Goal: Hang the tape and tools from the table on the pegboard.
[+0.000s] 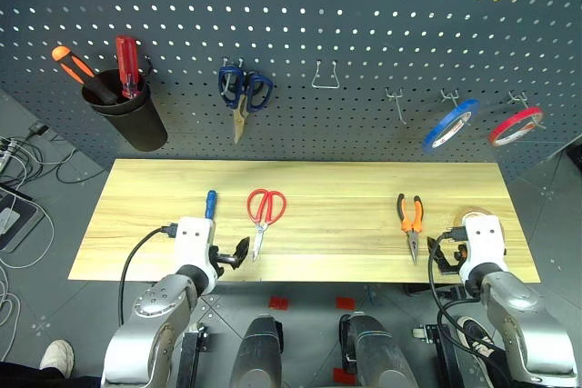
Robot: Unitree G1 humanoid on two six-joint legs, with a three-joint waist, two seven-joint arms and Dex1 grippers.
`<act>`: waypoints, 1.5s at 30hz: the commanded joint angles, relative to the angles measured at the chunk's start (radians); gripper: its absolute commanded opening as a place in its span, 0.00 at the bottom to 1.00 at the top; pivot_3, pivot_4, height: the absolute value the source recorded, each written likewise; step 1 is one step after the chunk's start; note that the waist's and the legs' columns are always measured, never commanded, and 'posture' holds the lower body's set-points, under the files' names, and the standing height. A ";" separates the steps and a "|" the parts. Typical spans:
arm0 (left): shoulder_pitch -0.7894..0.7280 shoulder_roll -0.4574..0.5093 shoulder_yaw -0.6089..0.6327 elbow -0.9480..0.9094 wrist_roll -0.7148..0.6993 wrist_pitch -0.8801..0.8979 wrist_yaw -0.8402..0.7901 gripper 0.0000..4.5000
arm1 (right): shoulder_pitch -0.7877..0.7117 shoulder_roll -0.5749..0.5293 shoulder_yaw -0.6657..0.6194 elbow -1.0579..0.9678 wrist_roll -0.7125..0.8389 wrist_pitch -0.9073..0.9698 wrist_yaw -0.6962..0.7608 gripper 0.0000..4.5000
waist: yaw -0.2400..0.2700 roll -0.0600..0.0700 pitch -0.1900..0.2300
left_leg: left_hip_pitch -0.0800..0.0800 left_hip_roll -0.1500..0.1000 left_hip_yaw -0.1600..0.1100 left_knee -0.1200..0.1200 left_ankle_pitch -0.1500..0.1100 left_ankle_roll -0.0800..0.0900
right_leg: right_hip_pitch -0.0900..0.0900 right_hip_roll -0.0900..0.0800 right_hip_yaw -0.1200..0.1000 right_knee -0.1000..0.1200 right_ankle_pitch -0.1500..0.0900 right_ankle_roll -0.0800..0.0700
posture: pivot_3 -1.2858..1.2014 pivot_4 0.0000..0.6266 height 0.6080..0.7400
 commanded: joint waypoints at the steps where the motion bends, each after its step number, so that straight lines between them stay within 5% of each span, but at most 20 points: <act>1: 0.005 -0.002 0.036 -0.026 -0.001 -0.012 0.014 0.99 | 0.002 -0.003 0.007 -0.015 0.005 -0.018 0.010 1.00 | 0.000 0.000 0.000 | 0.000 0.000 0.000 0.000 0.000 0.000 | 0.000 0.000 0.000 0.000 0.000 0.000 | 0.57 0.45 1.00; 32: -0.071 0.079 0.027 0.040 0.009 -0.022 -0.057 0.99 | -0.008 -0.023 -0.004 0.015 -0.009 -0.029 0.010 1.00 | 0.000 0.000 0.000 | -0.001 0.000 0.000 0.000 0.000 0.000 | -0.001 0.000 -0.001 0.000 0.000 0.000 | 0.56 0.49 1.00; 45: -0.418 0.116 -0.345 0.241 0.045 -0.225 -0.420 0.99 | -0.099 -0.063 -0.029 0.141 0.004 -0.056 0.021 1.00 | -0.003 0.002 0.028 | -0.002 0.000 0.002 0.000 0.000 0.000 | -0.002 0.001 -0.001 0.001 0.000 0.000 | 0.54 0.60 1.00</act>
